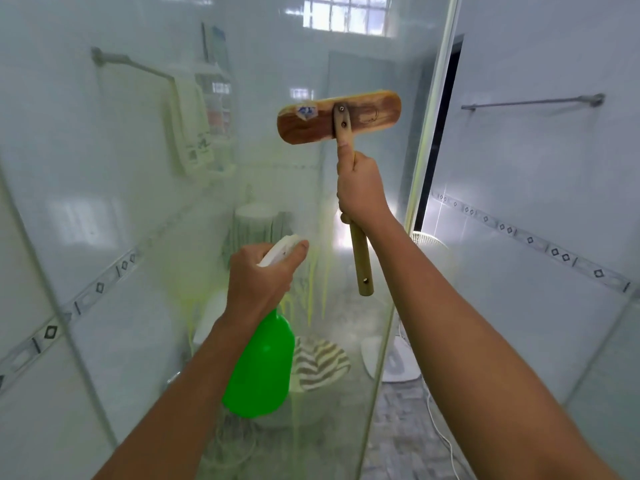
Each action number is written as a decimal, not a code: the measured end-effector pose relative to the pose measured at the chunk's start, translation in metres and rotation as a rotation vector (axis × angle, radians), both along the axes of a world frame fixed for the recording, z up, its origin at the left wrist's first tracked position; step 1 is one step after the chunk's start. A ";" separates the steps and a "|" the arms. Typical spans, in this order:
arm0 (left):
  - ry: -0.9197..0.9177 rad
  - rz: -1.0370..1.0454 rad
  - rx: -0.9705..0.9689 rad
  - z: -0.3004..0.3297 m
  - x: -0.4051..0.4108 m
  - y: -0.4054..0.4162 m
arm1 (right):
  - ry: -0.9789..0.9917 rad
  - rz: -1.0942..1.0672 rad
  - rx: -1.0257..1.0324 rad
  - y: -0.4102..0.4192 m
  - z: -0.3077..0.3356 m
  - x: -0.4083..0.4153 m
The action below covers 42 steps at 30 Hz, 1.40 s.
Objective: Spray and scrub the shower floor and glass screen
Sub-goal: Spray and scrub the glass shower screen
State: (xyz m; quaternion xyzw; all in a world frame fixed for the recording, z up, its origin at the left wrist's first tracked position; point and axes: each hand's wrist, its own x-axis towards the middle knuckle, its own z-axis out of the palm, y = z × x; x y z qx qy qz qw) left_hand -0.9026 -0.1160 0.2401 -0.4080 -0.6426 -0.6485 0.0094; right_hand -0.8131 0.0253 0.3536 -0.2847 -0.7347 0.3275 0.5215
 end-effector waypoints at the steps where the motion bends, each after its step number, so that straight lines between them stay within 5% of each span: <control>1: 0.000 0.015 0.014 0.001 -0.002 0.000 | 0.017 -0.003 -0.011 0.000 -0.004 -0.001; 4: 0.025 0.060 0.061 0.003 -0.010 -0.004 | 0.032 -0.065 0.002 -0.002 -0.041 -0.005; 12: 0.096 0.083 0.051 -0.001 -0.020 -0.007 | -0.158 -0.009 -0.233 -0.048 -0.279 0.004; 23: 0.098 0.076 0.056 -0.002 -0.016 -0.003 | 0.027 -0.020 0.006 -0.011 -0.029 -0.014; 26: 0.104 0.086 0.061 -0.007 -0.019 -0.006 | 0.007 -0.022 0.003 -0.021 -0.064 -0.010; 31: 0.048 0.085 0.022 -0.035 -0.031 -0.021 | -0.143 0.057 -0.153 -0.043 -0.242 -0.006; 34: 0.043 0.053 -0.105 -0.064 -0.033 -0.025 | -0.208 0.017 -0.208 -0.045 -0.296 -0.007; 42: -0.094 0.084 -0.251 -0.129 -0.027 -0.035 | -0.037 0.022 -0.120 -0.034 -0.197 -0.015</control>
